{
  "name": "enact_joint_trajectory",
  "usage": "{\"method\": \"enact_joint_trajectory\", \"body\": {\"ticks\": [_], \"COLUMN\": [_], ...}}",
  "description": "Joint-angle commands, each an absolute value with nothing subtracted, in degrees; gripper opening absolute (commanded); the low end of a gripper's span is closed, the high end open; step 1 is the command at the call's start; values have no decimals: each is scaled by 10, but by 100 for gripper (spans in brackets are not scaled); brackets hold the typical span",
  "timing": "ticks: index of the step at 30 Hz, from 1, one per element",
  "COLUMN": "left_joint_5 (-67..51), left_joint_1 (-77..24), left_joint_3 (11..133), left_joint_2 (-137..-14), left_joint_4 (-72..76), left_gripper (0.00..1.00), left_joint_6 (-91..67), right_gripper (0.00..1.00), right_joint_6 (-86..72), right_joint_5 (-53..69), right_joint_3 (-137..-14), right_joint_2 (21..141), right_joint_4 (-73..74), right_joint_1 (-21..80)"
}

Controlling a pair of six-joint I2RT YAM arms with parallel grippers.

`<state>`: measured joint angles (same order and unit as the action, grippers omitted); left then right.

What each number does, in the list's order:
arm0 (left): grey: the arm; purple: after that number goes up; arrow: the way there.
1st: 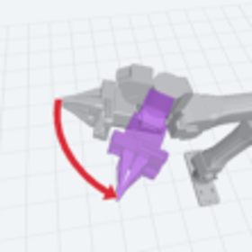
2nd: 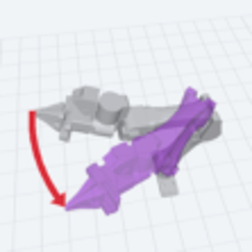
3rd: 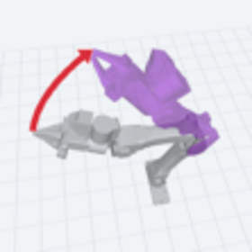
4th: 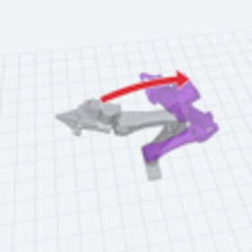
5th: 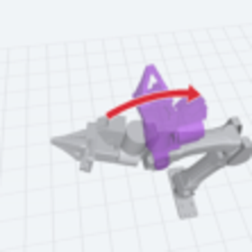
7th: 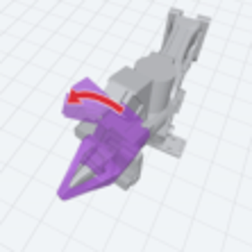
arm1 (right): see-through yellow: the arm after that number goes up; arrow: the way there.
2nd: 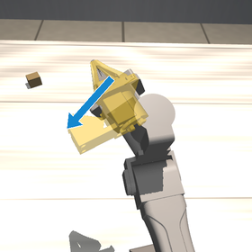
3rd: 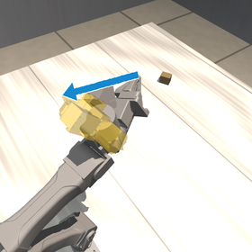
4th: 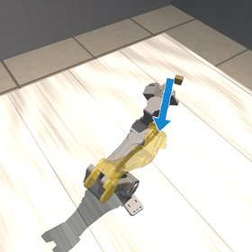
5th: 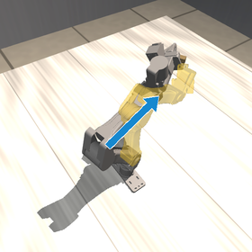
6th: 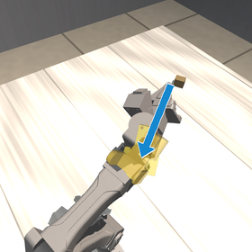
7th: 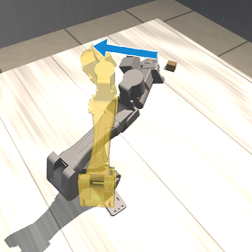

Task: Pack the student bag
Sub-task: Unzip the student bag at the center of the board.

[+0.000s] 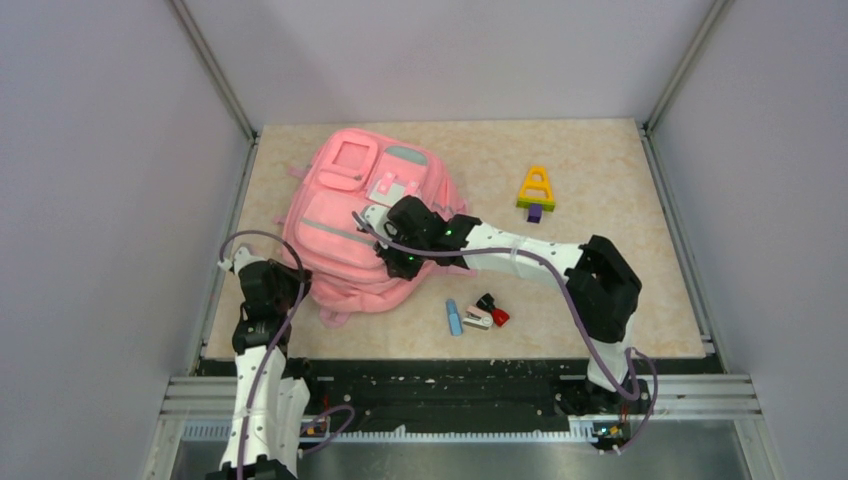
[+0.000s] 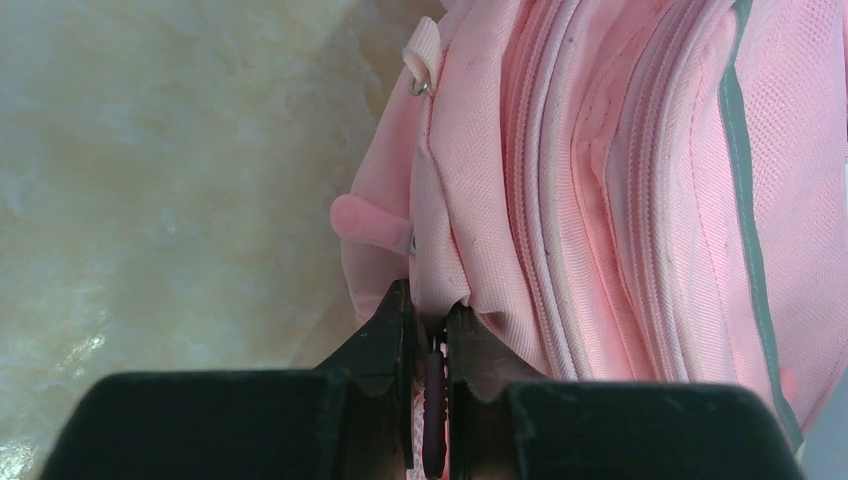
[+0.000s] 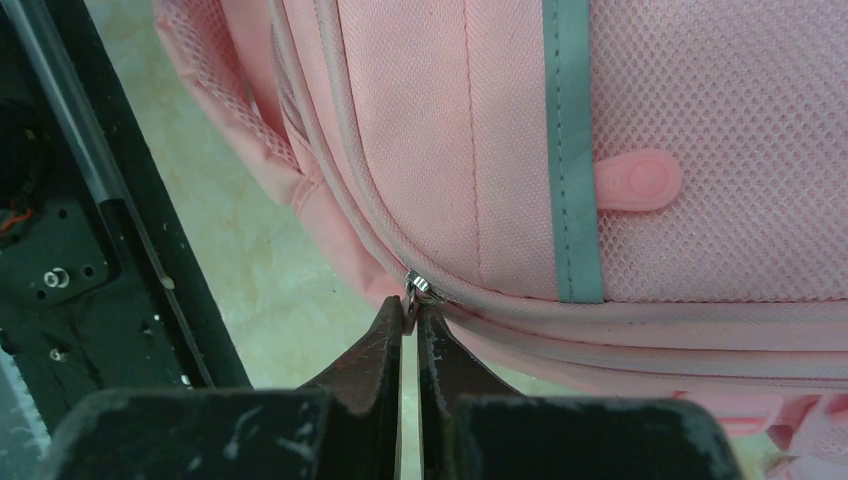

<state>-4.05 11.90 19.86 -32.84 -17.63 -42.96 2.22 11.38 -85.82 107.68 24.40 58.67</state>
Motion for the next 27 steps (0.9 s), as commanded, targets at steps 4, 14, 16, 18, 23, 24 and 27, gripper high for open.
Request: {"method": "enact_joint_trajectory", "body": {"ticks": [4,14,16,18,23,24,27], "left_joint_5": [-65,-120,-128,-135,-166,-175,-208], "left_joint_1": [121,120,120,121,120,120,120], "left_joint_3": [196,173,173,174,165,161,147], "left_joint_2": [-299,-265,-253,-240,-216,-213,-206], "left_joint_4": [-53,-35,-44,-53,-63,-60,-32], "left_gripper": [0,0,0,0,0,0,0], "left_joint_6": [-465,-447,-432,-416,-394,-395,-397], "right_gripper": [0,0,0,0,0,0,0], "right_joint_6": [-41,-168,-174,-181,-194,-195,-202], "right_joint_5": [172,170,161,158,159,161,179], "right_joint_3": [-880,-1020,-1062,-1106,-1217,-1248,-1355], "right_joint_2": [1075,1179,1206,1232,1296,1313,1373], "right_joint_4": [265,217,227,238,248,255,271], "right_joint_1": [621,627,623,614,587,581,566]}}
